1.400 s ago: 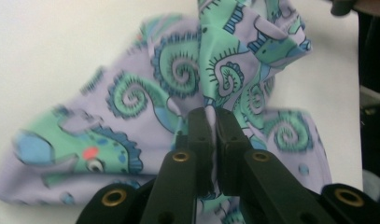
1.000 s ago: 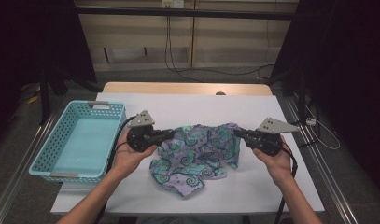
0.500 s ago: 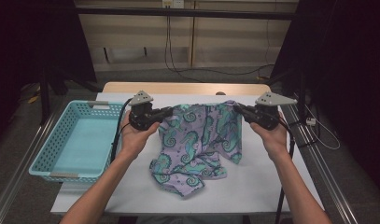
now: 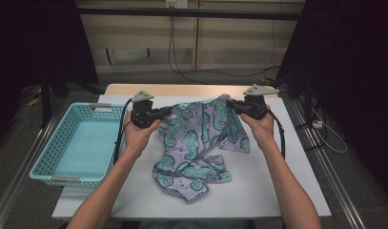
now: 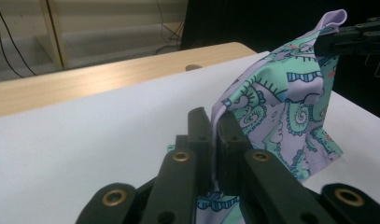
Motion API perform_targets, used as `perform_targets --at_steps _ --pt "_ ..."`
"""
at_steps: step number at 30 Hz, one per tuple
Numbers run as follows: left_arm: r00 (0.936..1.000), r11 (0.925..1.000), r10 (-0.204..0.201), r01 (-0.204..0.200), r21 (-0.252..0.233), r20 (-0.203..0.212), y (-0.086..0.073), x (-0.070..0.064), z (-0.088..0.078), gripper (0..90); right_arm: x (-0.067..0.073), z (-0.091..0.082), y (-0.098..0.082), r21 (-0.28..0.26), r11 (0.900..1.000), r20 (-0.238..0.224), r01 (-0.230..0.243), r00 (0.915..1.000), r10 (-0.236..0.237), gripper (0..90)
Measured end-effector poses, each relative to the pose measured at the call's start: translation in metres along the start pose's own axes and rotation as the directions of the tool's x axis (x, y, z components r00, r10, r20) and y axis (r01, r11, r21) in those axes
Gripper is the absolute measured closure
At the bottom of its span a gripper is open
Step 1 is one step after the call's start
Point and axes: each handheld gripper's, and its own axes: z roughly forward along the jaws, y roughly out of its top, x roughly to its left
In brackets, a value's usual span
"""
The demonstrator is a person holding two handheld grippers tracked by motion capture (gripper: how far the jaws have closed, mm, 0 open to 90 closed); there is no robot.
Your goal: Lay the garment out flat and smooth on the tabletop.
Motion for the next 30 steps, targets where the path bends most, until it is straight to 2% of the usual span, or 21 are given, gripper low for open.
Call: perform_targets --at_steps 4,5,6,9,10,11,12,13,14,15,16,17,18,20,23,24,27,29,30 --pt "0.9990 0.9990 -0.042 0.042 0.016 -0.018 -0.004 0.011 0.014 86.7 -0.007 0.015 -0.003 0.025 1.000 0.018 -0.006 0.9998 0.005 87.8" --pt "0.9990 0.9990 -0.042 0.042 0.016 -0.018 -0.004 0.011 0.014 86.7 -0.007 0.015 -0.003 0.025 1.000 0.018 -0.006 0.9998 0.005 87.8" --pt "0.9982 0.9982 -0.052 0.053 0.030 -0.031 -0.006 0.015 0.021 86.6 -0.011 0.024 -0.005 0.045 0.999 0.026 -0.012 0.9996 0.011 87.3" --pt "0.9972 0.9972 -0.066 0.067 0.033 -0.036 -0.006 0.019 0.028 85.8 -0.015 0.033 -0.007 0.066 0.998 0.034 -0.021 0.9993 0.019 86.9" --pt "0.9964 0.9967 -0.072 0.074 0.034 -0.043 -0.006 0.021 0.032 84.5 -0.020 0.041 -0.009 0.082 0.996 0.048 -0.030 0.9985 0.026 86.4" --pt "0.9932 0.9947 -0.096 0.098 0.032 -0.066 -0.006 0.026 0.037 81.9 -0.022 0.045 -0.010 0.087 0.995 0.054 -0.040 0.9979 0.035 85.9" --pt "0.9913 0.9941 -0.102 0.104 0.029 -0.084 -0.006 0.028 0.040 76.7 -0.025 0.049 -0.011 0.094 0.995 0.069 -0.043 0.9969 0.036 84.7" --pt "0.9913 0.9941 -0.102 0.104 0.029 -0.084 -0.006 0.028 0.040 70.0 -0.027 0.052 -0.013 0.103 0.994 0.088 -0.041 0.9956 0.032 80.5" --pt "0.9862 0.9925 -0.114 0.118 0.030 -0.120 -0.008 0.033 0.043 63.9 -0.031 0.055 -0.015 0.116 0.992 0.112 -0.057 0.9927 0.043 72.4" --pt "0.9843 0.9917 -0.118 0.124 0.036 -0.131 -0.009 0.035 0.043 58.3 -0.033 0.056 -0.016 0.121 0.990 0.126 -0.068 0.9907 0.053 67.1" --pt "0.9843 0.9917 -0.118 0.124 0.036 -0.131 -0.009 0.035 0.043 52.4 -0.033 0.056 -0.016 0.121 0.990 0.126 -0.068 0.9907 0.053 67.1" --pt "0.9833 0.9913 -0.117 0.124 0.045 -0.140 -0.010 0.035 0.043 52.4 -0.035 0.057 -0.018 0.130 0.989 0.144 -0.077 0.9879 0.058 66.2" --pt "0.9850 0.9907 -0.112 0.121 0.061 -0.131 -0.012 0.035 0.043 48.8 -0.037 0.053 -0.022 0.139 0.987 0.136 -0.076 0.9891 0.057 62.9" --pt "0.9854 0.9913 -0.104 0.114 0.067 -0.135 -0.014 0.032 0.043 46.9 -0.036 0.050 -0.026 0.148 0.986 0.137 -0.071 0.9893 0.050 60.8" --pt "0.9870 0.9909 -0.111 0.119 0.063 -0.116 -0.016 0.030 0.040 44.8 -0.034 0.045 -0.031 0.170 0.984 0.113 -0.055 0.9930 0.036 59.4" --pt "0.9891 0.9920 -0.103 0.110 0.062 -0.105 -0.018 0.027 0.036 43.9 -0.030 0.034 -0.039 0.169 0.985 0.101 -0.044 0.9945 0.027 59.2" --pt "0.9938 0.9952 -0.065 0.071 0.067 -0.091 -0.022 0.020 0.028 39.9 -0.026 0.020 -0.052 0.181 0.982 0.101 -0.056 0.9942 0.038 58.8" --pt "0.9960 0.9944 -0.027 0.035 0.100 -0.086 -0.027 0.014 0.023 34.4 -0.024 0.010 -0.063 0.190 0.980 0.092 -0.061 0.9948 0.044 58.7" --pt "0.9947 0.9931 -0.009 0.021 0.115 -0.102 -0.030 0.010 0.022 30.4 -0.023 0.005 -0.068 0.198 0.978 0.092 -0.066 0.9946 0.048 58.7"
